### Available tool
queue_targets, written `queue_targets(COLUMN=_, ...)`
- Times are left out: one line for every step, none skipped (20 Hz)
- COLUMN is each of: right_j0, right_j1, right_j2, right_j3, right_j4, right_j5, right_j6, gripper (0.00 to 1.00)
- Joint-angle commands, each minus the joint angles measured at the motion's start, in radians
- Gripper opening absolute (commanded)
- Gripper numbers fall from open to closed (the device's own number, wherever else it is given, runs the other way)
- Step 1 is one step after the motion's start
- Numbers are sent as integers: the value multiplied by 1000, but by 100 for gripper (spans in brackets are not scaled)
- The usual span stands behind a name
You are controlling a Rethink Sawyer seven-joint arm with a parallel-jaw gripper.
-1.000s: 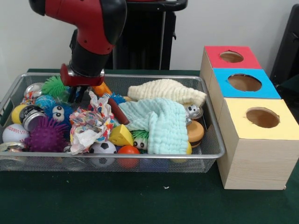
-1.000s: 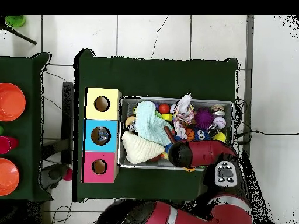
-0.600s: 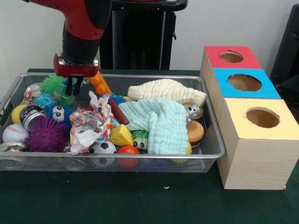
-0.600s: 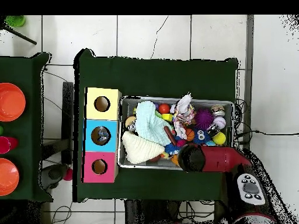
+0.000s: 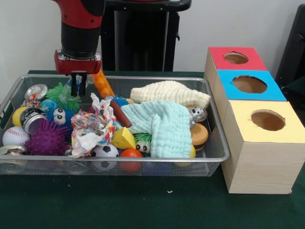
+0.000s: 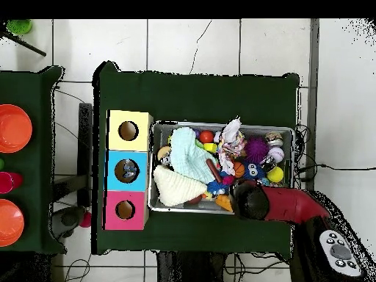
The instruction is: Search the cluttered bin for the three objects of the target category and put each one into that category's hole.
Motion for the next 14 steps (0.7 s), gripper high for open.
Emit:
queue_targets(right_j0=-98, right_j1=-68, right_j2=236, right_j3=125, right_j4=15, right_j5=-95, right_j6=5, gripper=0)
queue_targets(right_j0=-113, right_j1=-82, right_j2=254, right_j3=139, right_j4=18, right_j5=-92, right_j6=3, gripper=0)
queue_targets(right_j0=-126, right_j1=-96, right_j2=275, right_j3=148, right_j4=21, right_j5=-78, right_j6=-5, gripper=0)
queue_targets(right_j0=-135, right_j1=-107, right_j2=289, right_j3=155, right_j4=25, right_j5=-66, right_j6=-5, gripper=0)
queue_targets(right_j0=-142, right_j1=-121, right_j2=302, right_j3=161, right_j4=33, right_j5=-48, right_j6=-7, gripper=0)
queue_targets(right_j0=-149, right_j1=-135, right_j2=315, right_j3=166, right_j4=41, right_j5=-29, right_j6=-10, gripper=0)
queue_targets(right_j0=-155, right_j1=-149, right_j2=327, right_j3=170, right_j4=50, right_j5=-8, right_j6=-14, gripper=0)
queue_targets(right_j0=-158, right_j1=-160, right_j2=334, right_j3=172, right_j4=57, right_j5=12, right_j6=-15, gripper=0)
queue_targets(right_j0=-161, right_j1=-171, right_j2=341, right_j3=174, right_j4=63, right_j5=31, right_j6=-19, gripper=0)
queue_targets(right_j0=-163, right_j1=-180, right_j2=348, right_j3=174, right_j4=69, right_j5=49, right_j6=-22, gripper=0)
queue_targets(right_j0=-167, right_j1=-187, right_j2=356, right_j3=174, right_j4=76, right_j5=66, right_j6=-27, gripper=0)
queue_targets(right_j0=-171, right_j1=-195, right_j2=364, right_j3=174, right_j4=82, right_j5=82, right_j6=-32, gripper=0)
queue_targets(right_j0=-169, right_j1=-198, right_j2=363, right_j3=168, right_j4=90, right_j5=107, right_j6=-34, gripper=0)
queue_targets(right_j0=-167, right_j1=-201, right_j2=362, right_j3=162, right_j4=97, right_j5=132, right_j6=-36, gripper=0)
